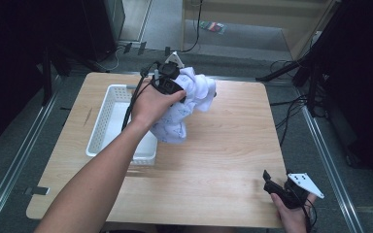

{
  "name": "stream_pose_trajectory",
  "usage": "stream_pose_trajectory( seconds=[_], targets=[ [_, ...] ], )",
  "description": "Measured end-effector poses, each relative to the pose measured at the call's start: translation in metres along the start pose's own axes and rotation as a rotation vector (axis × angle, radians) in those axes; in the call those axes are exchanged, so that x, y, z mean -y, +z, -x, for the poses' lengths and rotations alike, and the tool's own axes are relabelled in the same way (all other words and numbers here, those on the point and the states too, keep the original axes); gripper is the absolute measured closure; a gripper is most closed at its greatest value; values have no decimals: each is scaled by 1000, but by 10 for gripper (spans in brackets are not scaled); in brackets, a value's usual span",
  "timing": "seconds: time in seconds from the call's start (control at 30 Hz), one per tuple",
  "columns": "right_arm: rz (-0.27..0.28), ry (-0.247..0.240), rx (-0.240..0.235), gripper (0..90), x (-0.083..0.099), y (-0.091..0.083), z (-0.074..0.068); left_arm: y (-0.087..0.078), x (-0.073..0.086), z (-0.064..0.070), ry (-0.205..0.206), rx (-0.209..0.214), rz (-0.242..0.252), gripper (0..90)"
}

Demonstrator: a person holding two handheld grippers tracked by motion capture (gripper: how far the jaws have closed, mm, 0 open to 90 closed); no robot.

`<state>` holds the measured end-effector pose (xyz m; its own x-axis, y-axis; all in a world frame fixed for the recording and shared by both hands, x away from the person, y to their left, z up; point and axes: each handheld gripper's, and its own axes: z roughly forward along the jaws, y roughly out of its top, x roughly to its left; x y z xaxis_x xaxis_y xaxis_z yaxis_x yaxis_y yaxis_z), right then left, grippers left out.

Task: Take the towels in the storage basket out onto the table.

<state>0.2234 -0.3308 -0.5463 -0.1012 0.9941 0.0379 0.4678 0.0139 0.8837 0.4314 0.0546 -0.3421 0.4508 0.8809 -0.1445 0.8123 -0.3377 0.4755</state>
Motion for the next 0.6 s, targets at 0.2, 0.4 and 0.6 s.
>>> stream_pose_trajectory(
  seconds=[0.2, 0.4, 0.6],
  targets=[
    [1, -5, 12, 157, 0, 0, -1, 9, -10, 17, 23, 30, -3, 590],
    [5, -16, 19, 157, 0, 0, -2, 23, -16, 31, 43, 44, -14, 589],
    [3, -18, 23, 158, 0, 0, -3, 45, -17, 41, 53, 56, -29, 584]
  ],
)
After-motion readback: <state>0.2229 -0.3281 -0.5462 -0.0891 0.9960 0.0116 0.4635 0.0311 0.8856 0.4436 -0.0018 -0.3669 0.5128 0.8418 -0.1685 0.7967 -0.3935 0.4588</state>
